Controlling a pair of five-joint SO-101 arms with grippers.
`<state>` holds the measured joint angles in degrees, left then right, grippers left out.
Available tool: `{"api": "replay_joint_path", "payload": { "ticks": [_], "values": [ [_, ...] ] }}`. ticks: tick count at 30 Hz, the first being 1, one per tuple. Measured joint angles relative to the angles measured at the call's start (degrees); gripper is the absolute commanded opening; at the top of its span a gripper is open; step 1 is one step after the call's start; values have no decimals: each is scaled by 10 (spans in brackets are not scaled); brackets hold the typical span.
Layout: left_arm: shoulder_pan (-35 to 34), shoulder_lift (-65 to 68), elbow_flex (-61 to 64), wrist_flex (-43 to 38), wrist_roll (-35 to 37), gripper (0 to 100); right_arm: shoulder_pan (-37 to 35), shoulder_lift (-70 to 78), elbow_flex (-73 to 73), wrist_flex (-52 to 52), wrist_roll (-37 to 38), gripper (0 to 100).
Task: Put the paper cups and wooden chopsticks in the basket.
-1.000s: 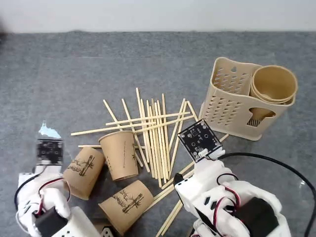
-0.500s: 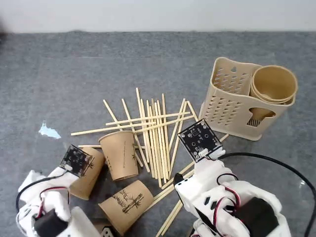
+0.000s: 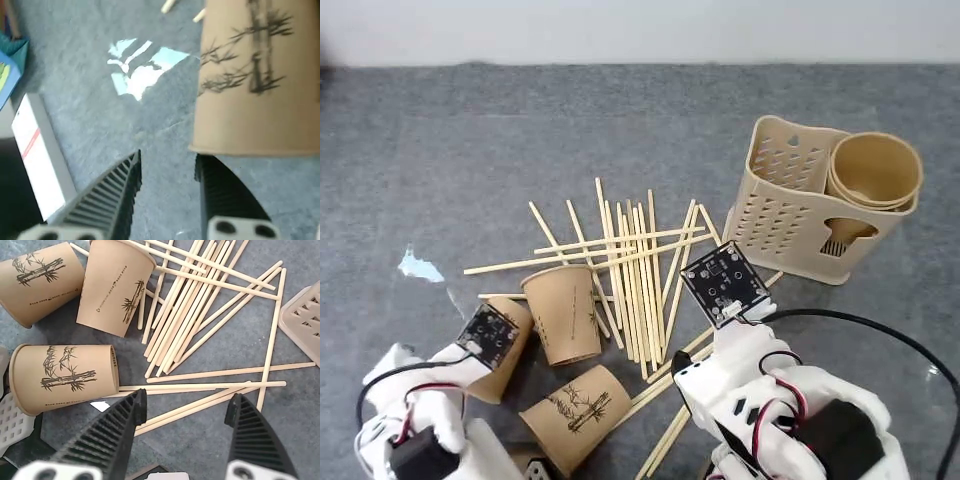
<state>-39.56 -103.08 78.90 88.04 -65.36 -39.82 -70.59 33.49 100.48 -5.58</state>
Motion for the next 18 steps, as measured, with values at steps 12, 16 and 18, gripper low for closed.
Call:
{"api": "replay_joint_path", "payload": {
  "ticks": [12, 16, 18],
  "values": [
    [69, 0, 59, -43, 26, 168, 0, 0, 0, 0, 0, 270],
    [69, 0, 106, -121, 72, 106, 1, 0, 0, 0, 0, 270],
    [69, 1, 132, -149, 80, 58, -1, 0, 0, 0, 0, 270]
  ]
}}
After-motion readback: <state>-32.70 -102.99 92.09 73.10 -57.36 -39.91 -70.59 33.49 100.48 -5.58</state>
